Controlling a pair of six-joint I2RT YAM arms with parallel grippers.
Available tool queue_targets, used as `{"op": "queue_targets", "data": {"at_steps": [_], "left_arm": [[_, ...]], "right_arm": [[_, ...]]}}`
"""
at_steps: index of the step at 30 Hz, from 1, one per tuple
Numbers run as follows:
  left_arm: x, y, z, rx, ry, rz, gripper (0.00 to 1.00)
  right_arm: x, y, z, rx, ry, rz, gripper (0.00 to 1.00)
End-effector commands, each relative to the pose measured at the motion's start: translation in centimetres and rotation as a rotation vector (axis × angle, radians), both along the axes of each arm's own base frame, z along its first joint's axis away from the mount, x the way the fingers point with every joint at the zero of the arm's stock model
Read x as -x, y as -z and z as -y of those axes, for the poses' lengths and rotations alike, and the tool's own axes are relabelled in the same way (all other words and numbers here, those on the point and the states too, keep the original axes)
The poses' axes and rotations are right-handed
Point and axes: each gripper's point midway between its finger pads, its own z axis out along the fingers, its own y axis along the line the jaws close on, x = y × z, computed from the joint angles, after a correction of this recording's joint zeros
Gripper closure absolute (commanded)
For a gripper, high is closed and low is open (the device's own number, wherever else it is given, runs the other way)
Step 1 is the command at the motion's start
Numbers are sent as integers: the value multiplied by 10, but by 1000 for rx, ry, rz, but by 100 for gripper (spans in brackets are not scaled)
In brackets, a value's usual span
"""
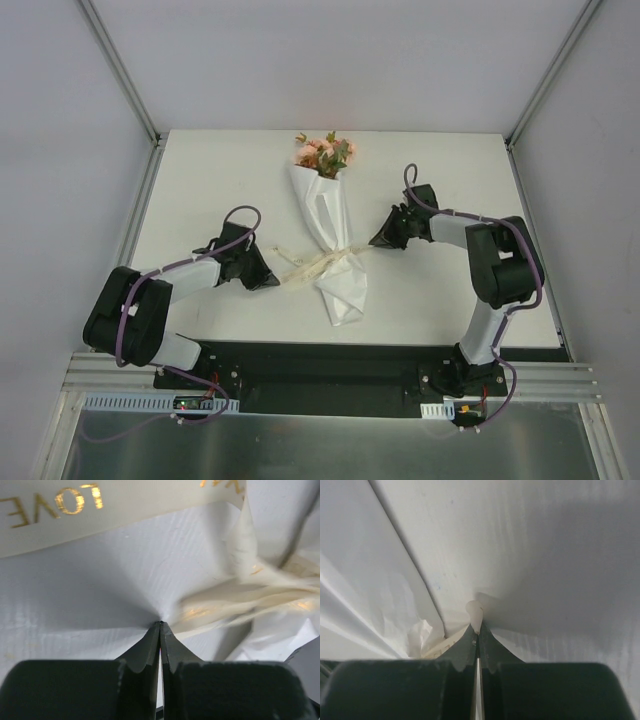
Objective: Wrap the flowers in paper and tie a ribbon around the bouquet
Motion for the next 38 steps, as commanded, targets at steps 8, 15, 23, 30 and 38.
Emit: {"op": "queue_targets", "data": {"at_steps": [8, 15, 23, 30, 38], "left_arm": [[26, 13, -48, -184, -27, -105, 100], [-3, -40, -28, -97, 123, 115, 100], [-15, -158, 18, 146, 351, 488, 51], [10, -278, 55, 293, 508, 790, 34], [27, -340, 82, 333, 582, 932, 30]], "right_arm": [[-42, 1, 47, 96, 114, 115, 100], [-30, -44, 51, 155, 36, 173, 50], [21, -132, 100, 451, -45, 231, 23], [88, -217, 111, 505, -104, 454, 7], [115, -277, 123, 460, -10, 696, 3]]}}
